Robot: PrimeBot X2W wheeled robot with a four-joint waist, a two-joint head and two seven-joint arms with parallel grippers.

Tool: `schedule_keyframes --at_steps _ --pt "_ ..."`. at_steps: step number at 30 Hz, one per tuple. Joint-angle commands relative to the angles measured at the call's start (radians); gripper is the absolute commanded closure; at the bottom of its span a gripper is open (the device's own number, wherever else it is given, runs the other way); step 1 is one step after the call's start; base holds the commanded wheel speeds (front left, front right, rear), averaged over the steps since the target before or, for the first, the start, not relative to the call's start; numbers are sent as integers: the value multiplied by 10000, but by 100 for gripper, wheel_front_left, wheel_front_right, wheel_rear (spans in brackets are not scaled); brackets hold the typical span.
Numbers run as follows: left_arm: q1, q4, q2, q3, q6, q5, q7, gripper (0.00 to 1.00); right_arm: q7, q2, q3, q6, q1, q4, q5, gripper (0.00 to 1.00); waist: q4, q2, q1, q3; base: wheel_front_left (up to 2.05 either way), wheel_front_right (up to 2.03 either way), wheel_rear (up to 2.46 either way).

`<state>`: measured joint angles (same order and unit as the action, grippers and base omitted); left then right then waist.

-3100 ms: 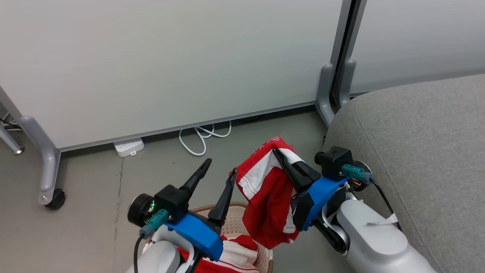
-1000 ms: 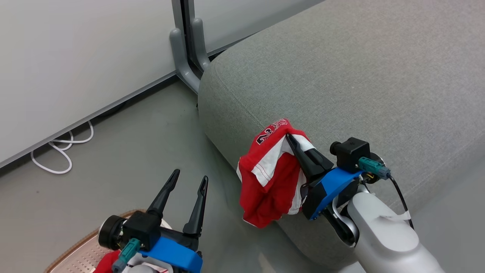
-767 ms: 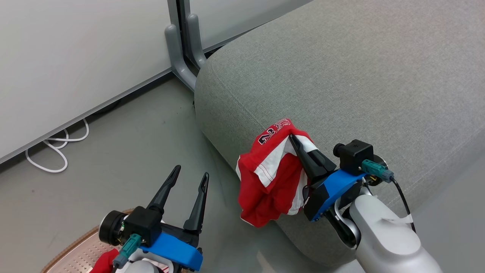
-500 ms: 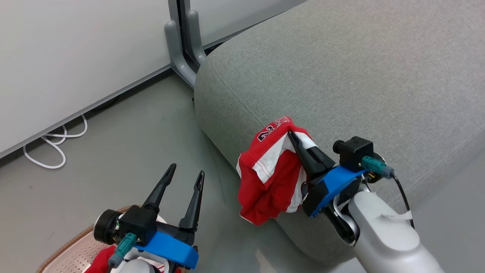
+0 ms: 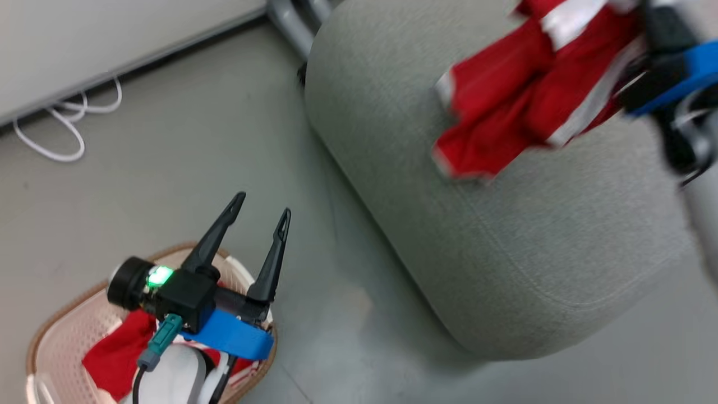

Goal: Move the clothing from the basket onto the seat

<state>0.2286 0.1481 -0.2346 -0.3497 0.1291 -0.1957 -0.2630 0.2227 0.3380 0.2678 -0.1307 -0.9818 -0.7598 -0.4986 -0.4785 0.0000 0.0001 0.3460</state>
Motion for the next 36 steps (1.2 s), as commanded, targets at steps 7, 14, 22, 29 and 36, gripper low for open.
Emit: schedule_keyframes --at_steps 7,14,22,29,36 --pt "876 -804 -702 -149 17 132 100 0 211 1325 -1800 -1 -1696 -335 -67 100 968 0 -1 2094 0 0 0" --pt "1470 -1913 -1145 -53 15 293 517 0 332 1569 -2975 -1 -1668 -874 -133 100 1285 0 -1 3436 0 0 0" --pt "1566 -2600 -1451 12 -70 376 787 0 435 977 -3878 -1 -873 -1782 -75 100 1417 0 -1 3984 0 0 0" --pt "1270 -2405 -1463 -39 -170 266 664 0 436 683 -4343 -1 -236 -1898 205 100 1452 0 -1 3678 0 0 0" --pt "1211 -1924 -1153 -105 -237 17 358 0 438 664 -4395 -1 199 -1823 724 69 1546 0 -1 2900 0 0 0"
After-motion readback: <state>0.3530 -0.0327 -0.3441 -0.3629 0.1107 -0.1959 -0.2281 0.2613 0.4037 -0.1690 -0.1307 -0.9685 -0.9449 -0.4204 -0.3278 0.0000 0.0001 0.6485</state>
